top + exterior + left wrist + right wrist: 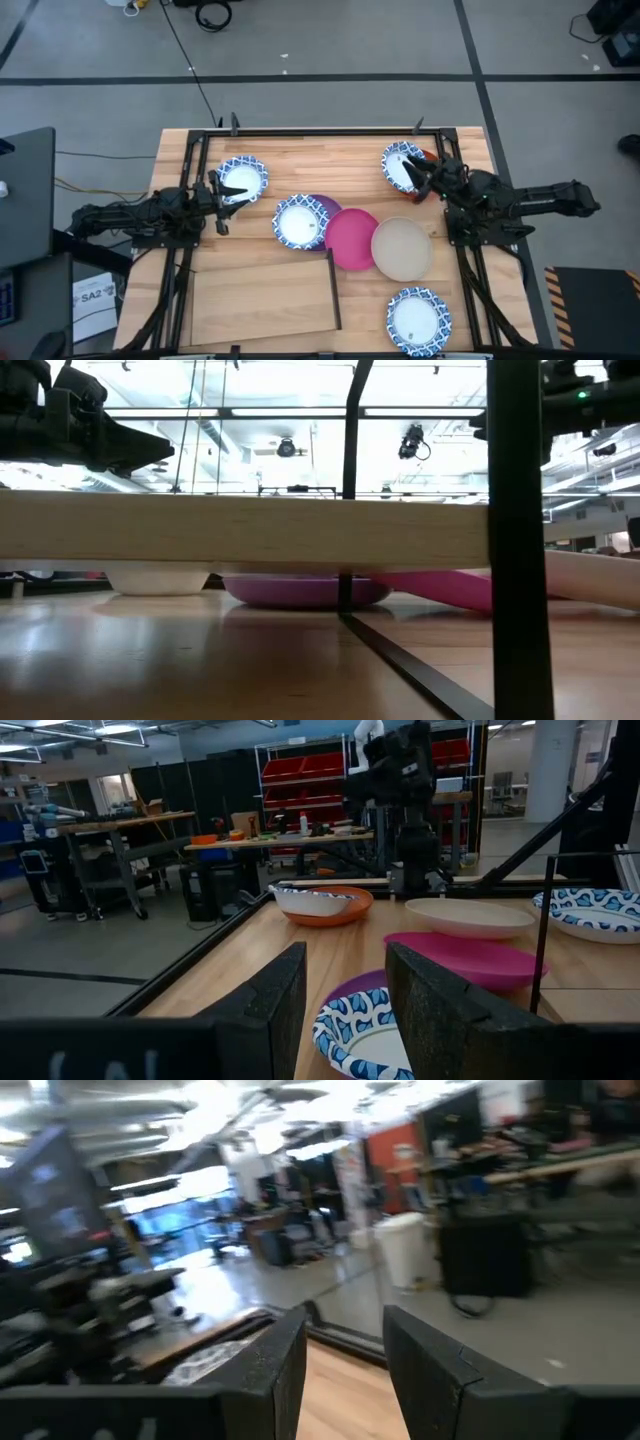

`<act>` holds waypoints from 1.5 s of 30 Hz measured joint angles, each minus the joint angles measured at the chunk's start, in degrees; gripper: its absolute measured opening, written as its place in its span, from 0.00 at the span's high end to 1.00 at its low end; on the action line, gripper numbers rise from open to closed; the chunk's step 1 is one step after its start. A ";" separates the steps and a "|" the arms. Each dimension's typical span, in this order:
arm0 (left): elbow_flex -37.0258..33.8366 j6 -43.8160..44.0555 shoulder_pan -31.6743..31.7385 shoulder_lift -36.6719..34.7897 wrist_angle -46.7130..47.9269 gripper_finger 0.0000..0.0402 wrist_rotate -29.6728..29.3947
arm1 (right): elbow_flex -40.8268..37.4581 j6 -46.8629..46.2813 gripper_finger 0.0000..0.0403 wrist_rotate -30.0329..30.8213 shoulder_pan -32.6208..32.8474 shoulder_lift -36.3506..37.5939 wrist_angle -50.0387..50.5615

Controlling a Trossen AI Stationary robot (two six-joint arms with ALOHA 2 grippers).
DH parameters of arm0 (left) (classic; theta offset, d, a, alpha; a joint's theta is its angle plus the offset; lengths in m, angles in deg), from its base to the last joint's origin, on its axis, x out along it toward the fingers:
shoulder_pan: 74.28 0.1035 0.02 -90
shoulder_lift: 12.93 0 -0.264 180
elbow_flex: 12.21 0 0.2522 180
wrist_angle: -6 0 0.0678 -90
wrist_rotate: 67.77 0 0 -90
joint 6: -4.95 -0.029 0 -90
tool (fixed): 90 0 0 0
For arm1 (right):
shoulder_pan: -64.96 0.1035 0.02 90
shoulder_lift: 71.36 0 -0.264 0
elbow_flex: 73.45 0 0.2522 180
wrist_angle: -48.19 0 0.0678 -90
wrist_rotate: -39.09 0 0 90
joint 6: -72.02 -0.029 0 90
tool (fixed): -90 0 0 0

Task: Place and stack plates onto a shelf
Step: Put the blue patterned bowl on the shelf

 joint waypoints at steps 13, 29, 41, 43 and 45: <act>0.00 0.00 -0.01 0.01 0.00 0.64 0.00 | 15.88 -19.51 0.65 -5.80 -11.95 -13.20 25.93; 0.00 -0.01 -0.01 0.01 0.01 0.64 -0.02 | 22.44 -24.17 0.65 -20.94 -23.30 -30.08 32.94; 0.00 0.02 0.00 0.01 0.00 0.64 -0.01 | 22.44 -24.04 0.65 -20.13 -24.15 -37.87 33.07; 0.00 0.02 -0.01 0.01 0.00 0.64 -0.01 | 22.44 -24.04 0.65 -20.05 -24.15 -38.83 33.07; 0.00 0.02 -0.02 0.01 0.00 0.64 0.00 | 22.44 -24.03 0.65 -20.02 -24.16 -39.64 33.15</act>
